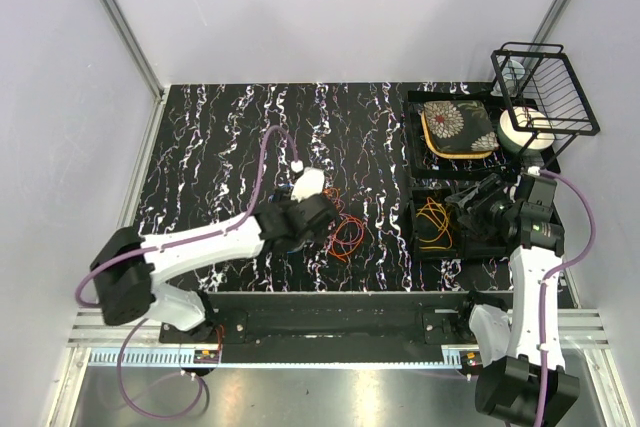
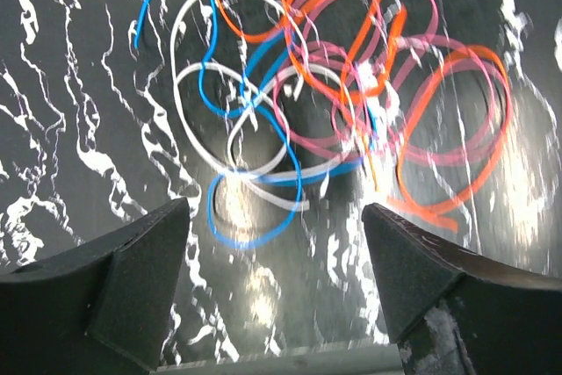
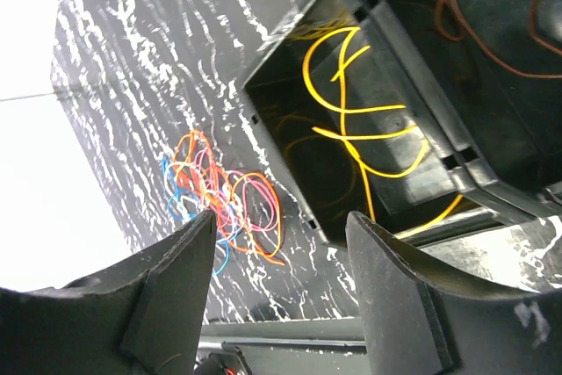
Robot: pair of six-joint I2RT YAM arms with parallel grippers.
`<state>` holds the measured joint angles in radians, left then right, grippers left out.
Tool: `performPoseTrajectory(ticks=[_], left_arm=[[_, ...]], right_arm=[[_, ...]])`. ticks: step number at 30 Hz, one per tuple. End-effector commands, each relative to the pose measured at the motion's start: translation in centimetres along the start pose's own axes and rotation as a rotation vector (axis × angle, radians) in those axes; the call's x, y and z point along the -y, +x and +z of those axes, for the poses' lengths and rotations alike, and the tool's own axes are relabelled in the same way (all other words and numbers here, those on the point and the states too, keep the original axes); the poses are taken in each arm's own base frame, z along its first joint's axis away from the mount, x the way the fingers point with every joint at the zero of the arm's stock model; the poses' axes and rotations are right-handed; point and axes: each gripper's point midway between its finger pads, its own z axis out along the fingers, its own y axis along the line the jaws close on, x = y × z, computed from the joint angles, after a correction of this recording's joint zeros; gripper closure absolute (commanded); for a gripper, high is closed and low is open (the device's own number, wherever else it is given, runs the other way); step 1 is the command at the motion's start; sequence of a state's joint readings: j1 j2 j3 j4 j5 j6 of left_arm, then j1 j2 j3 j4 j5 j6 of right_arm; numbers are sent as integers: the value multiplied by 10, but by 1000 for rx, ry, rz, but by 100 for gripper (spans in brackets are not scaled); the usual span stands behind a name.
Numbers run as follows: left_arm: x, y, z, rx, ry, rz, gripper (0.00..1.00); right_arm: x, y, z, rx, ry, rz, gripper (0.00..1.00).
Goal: Untangle the cables
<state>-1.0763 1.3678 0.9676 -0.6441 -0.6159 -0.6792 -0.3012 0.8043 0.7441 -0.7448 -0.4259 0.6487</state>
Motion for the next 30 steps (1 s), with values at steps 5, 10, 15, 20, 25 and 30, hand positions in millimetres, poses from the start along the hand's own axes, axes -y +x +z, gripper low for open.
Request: performPoseTrajectory(ticks=[5,10,15,20,25,30], left_arm=[[11,-35,45,-25,25,-91,19],[3,-30,74,-70,-33,-50,23],[3,-27,96,-101,-25,-38,31],[-2,-27,107,-113,-39,-29,53],[-10,-32,111,-103,-66,-11,100],[-12,-61,80,-77,-20,47,100]], right_arm=[[-35,-3,-6,-33,-164,-81,33],[-39,-1,-2,-51,-195,-69,33],[-42,-2,-1,-60,-208,-69,33],[-43,-4,1,-62,-211,-68,33],[-42,-4,2,-62,-207,-66,33],[-44,-4,1,-64,-213,-65,33]])
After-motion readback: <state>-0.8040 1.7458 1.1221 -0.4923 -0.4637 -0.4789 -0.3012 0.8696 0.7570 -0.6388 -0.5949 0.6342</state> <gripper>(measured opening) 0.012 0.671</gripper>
